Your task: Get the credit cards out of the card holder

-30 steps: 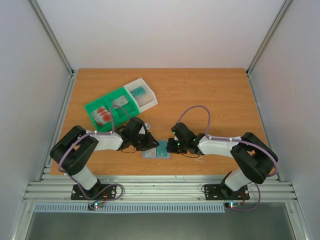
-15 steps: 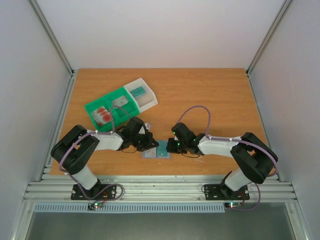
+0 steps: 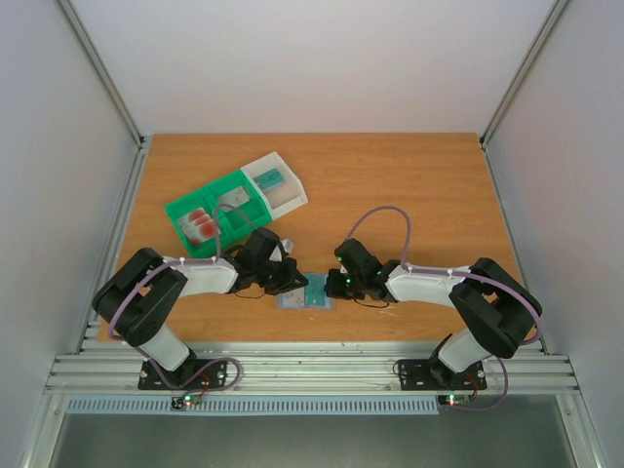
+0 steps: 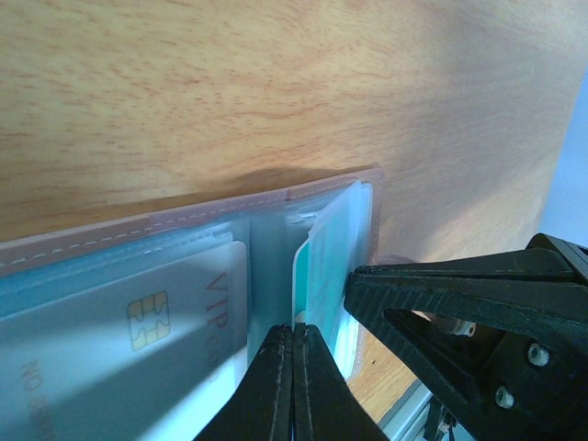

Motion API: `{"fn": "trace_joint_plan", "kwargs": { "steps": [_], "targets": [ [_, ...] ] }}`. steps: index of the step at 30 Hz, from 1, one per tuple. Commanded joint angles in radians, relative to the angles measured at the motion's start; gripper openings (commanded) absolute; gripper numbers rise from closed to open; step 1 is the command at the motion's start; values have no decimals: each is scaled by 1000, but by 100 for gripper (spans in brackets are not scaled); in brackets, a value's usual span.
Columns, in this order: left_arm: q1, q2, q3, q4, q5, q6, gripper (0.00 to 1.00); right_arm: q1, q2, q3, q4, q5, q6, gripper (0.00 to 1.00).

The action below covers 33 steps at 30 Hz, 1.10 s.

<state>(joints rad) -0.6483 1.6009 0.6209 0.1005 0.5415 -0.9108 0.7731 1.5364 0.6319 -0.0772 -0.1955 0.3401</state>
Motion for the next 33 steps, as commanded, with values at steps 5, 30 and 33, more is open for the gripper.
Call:
{"fn": "trace_joint_plan", "kwargs": {
  "steps": [5, 30, 33],
  "targets": [
    [13, -43, 22, -89, -16, 42, 0, -8, 27, -27, -116, 41, -3, 1],
    [55, -360, 68, -430, -29, 229, 0, -18, -188, 24, -165, -84, -188, 13],
    [55, -380, 91, -456, 40, 271, 1, -18, -262, 51, -239, -130, -286, 17]
  ]
}}
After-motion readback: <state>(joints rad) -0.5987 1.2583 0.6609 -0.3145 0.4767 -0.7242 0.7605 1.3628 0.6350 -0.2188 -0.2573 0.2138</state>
